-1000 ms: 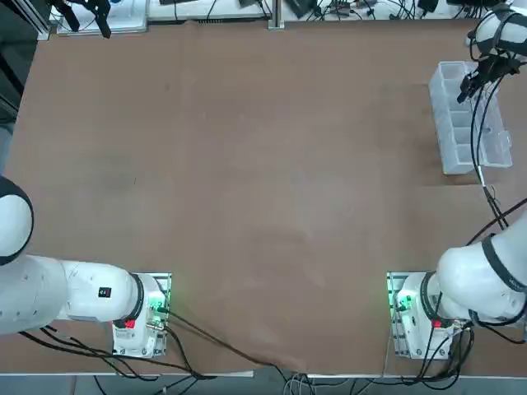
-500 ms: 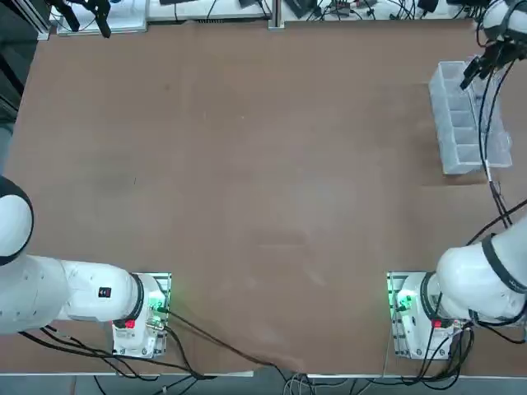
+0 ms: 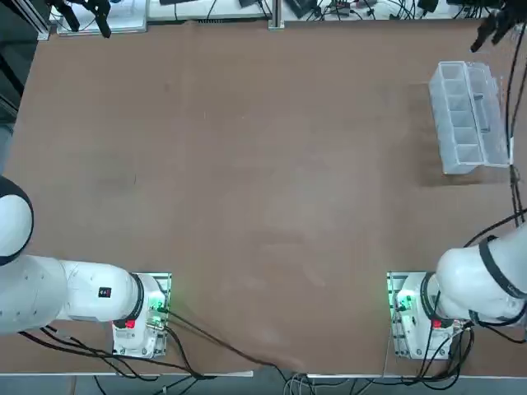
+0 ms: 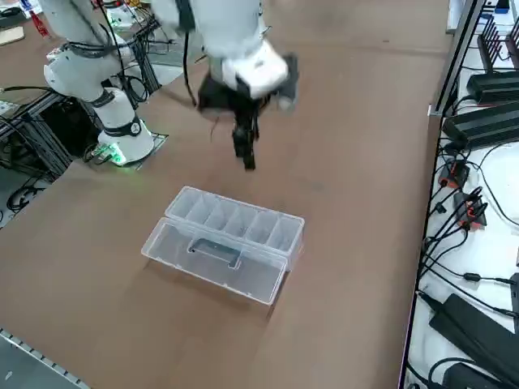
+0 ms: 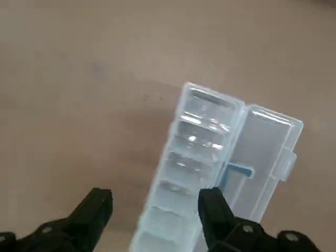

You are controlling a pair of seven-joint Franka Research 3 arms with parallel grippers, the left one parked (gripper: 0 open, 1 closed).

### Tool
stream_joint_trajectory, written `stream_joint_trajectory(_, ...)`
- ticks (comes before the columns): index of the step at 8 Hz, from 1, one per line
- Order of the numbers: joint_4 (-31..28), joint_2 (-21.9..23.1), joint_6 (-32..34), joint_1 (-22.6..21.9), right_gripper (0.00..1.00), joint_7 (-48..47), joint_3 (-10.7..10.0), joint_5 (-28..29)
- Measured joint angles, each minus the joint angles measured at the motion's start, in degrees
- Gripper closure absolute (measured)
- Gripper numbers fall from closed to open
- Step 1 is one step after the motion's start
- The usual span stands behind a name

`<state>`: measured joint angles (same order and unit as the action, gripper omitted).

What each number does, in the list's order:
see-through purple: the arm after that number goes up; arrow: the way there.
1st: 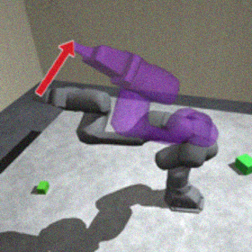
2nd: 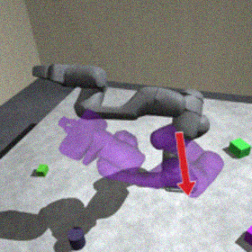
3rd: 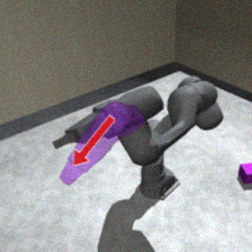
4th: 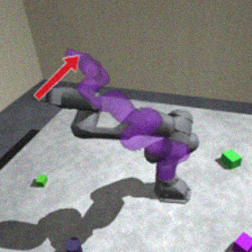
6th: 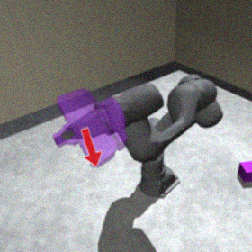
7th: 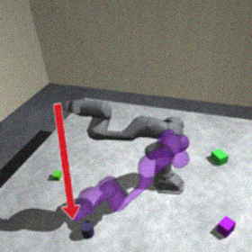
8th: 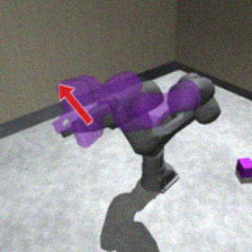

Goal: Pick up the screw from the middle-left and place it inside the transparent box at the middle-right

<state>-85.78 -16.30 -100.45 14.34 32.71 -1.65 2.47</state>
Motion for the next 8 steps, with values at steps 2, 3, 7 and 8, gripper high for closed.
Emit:
stream_joint_trajectory(2, 2.2, 4.1, 4.3, -4.3, 0.00, -10.1, 0.3, -0.1)
stream_joint_trajectory(3, 2.3, 6.2, 6.8, -6.6, 0.00, -15.1, 0.4, -0.3)
stream_joint_trajectory(7, -0.1, 12.2, 11.1, -14.3, 0.00, -26.0, 0.0, -3.7)
stream_joint_trajectory(8, -1.8, 13.8, 11.2, -16.5, 0.00, -27.9, -0.4, -4.2)
